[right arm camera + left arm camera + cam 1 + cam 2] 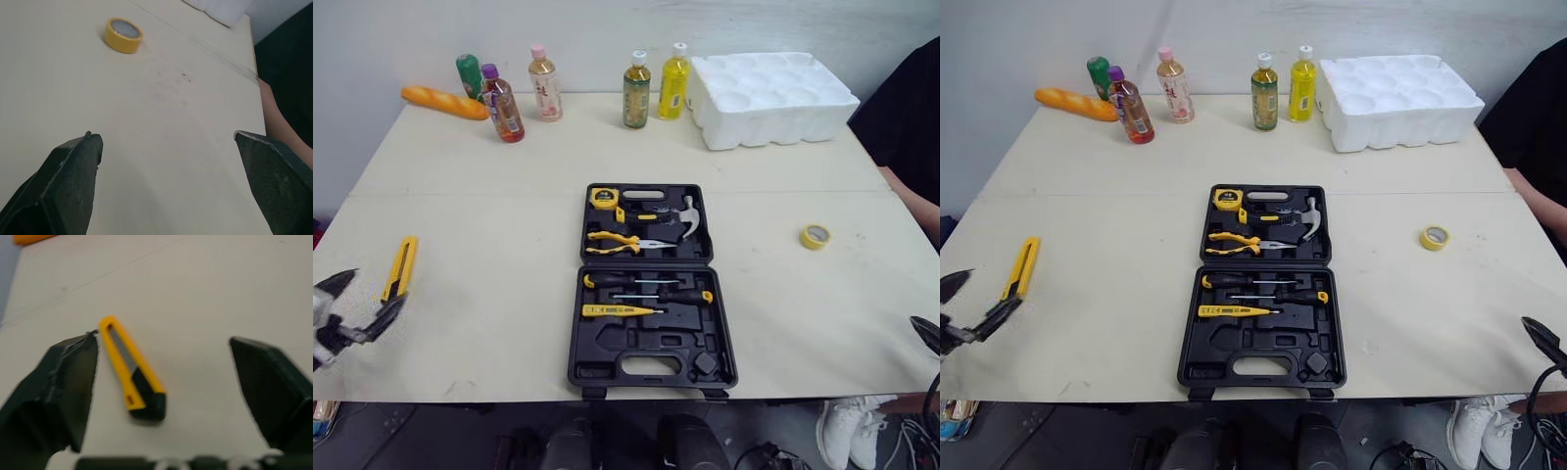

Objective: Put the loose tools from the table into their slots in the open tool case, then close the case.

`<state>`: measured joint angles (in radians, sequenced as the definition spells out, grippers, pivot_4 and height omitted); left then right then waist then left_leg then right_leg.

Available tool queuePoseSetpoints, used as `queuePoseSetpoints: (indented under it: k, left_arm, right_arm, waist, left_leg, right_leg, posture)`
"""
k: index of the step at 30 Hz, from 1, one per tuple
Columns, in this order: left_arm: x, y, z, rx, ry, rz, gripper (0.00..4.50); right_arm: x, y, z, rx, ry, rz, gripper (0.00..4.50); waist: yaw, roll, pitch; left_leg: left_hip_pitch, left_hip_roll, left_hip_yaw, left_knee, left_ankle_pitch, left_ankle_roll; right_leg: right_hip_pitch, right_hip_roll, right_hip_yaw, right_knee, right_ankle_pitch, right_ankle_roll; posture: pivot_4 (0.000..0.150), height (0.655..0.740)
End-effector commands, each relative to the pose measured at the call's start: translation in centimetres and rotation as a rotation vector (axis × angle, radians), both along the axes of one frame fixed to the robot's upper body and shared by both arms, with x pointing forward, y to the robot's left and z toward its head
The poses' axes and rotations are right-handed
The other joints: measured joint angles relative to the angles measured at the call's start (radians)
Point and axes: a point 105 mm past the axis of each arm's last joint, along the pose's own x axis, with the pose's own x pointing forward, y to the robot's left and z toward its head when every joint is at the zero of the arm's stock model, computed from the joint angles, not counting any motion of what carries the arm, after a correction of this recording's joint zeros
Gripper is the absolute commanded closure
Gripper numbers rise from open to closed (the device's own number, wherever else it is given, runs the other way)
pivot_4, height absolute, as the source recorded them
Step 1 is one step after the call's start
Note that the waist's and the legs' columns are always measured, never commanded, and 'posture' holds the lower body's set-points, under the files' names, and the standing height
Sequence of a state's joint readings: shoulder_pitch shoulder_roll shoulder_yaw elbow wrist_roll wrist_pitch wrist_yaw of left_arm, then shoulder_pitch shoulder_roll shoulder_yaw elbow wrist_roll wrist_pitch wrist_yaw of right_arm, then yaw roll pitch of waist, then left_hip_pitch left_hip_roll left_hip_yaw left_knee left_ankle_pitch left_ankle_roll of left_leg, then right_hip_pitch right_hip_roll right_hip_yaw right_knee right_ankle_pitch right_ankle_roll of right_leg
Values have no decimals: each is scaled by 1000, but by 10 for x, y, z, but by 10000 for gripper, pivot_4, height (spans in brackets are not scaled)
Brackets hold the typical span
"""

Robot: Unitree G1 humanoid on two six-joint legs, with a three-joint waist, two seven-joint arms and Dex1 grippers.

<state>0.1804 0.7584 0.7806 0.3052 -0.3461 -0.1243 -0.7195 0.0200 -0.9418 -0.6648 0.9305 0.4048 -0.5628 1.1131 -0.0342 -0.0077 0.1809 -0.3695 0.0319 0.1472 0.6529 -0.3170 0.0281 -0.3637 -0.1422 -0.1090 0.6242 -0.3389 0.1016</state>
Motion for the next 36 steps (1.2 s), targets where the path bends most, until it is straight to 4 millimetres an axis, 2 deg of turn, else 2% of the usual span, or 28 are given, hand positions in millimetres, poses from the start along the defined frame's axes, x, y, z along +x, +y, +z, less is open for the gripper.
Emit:
queuePoseSetpoints:
  k: [1,5,9,17,20,23,24,27,32,34,36]
  left_arm:
    - [-34,46,1,-13,-40,269,370]
    - [-48,60,-6,-37,-12,357,370]
    - [-52,67,-8,-40,5,391,370]
    - [-45,60,-6,-57,1,346,370]
    - [-31,47,-5,-77,26,274,370]
    - [-13,25,5,-130,56,183,370]
    - [-11,22,1,-206,115,194,370]
    - [-6,6,-4,-270,248,180,370]
    - [7,-6,10,-294,291,168,370]
    - [12,-11,12,-329,360,190,370]
    - [16,-14,14,-359,419,213,370]
  right_arm:
    - [-14,-20,12,-21,-31,-102,0]
    - [-23,-27,4,-18,-12,-150,0]
    - [-25,-30,3,-20,-6,-165,0]
    - [-18,-20,1,8,-10,-97,0]
    - [5,10,4,72,-63,83,0]
    - [27,47,12,82,-106,274,0]
    - [33,59,18,86,-125,331,0]
    - [46,85,32,93,-155,452,0]
    - [57,132,41,129,-152,625,0]
    - [63,166,47,152,-165,731,0]
    - [63,190,52,164,-166,820,0]
  waist:
    - [0,0,0]
    - [1,0,0]
    - [5,0,0]
    - [1,0,0]
    - [-3,-1,0]
    - [-4,-1,0]
    - [-2,-1,0]
    - [2,0,0]
    - [5,0,0]
    - [6,0,0]
    - [6,0,0]
  left_leg:
    - [0,0,0,-2,0,0]
    - [0,-1,1,-4,1,-1]
    - [0,-2,1,-3,1,0]
    - [-1,-2,2,-5,2,-1]
    - [-1,-2,2,-5,2,-1]
    - [-1,-1,2,-5,2,-2]
    - [-1,-2,2,-5,2,-2]
    - [-3,-2,2,-5,3,-2]
    - [-3,-2,2,-6,5,2]
    - [-3,-2,2,-5,4,-2]
    - [-3,-2,2,-5,5,-2]
  right_leg:
    - [-1,0,0,0,0,0]
    - [-3,-1,0,0,0,-1]
    - [-3,-2,0,1,0,-1]
    - [-5,-3,0,1,-1,-1]
    - [-5,-2,1,1,-1,-1]
    - [-4,-2,1,2,0,-1]
    - [-5,-2,1,3,0,-1]
    - [-7,-2,1,3,-1,-1]
    - [-7,-2,0,2,-1,-1]
    - [-7,-2,0,3,-1,-1]
    - [-8,-2,0,4,-1,-1]
  posture:
    - [1500,7400]
    - [1500,7400]
    - [1500,7400]
    - [1500,7400]
    - [1500,7400]
    - [1500,7400]
    - [1500,7400]
    - [1500,7400]
    - [1500,7400]
    - [1500,7400]
    - [1500,7400]
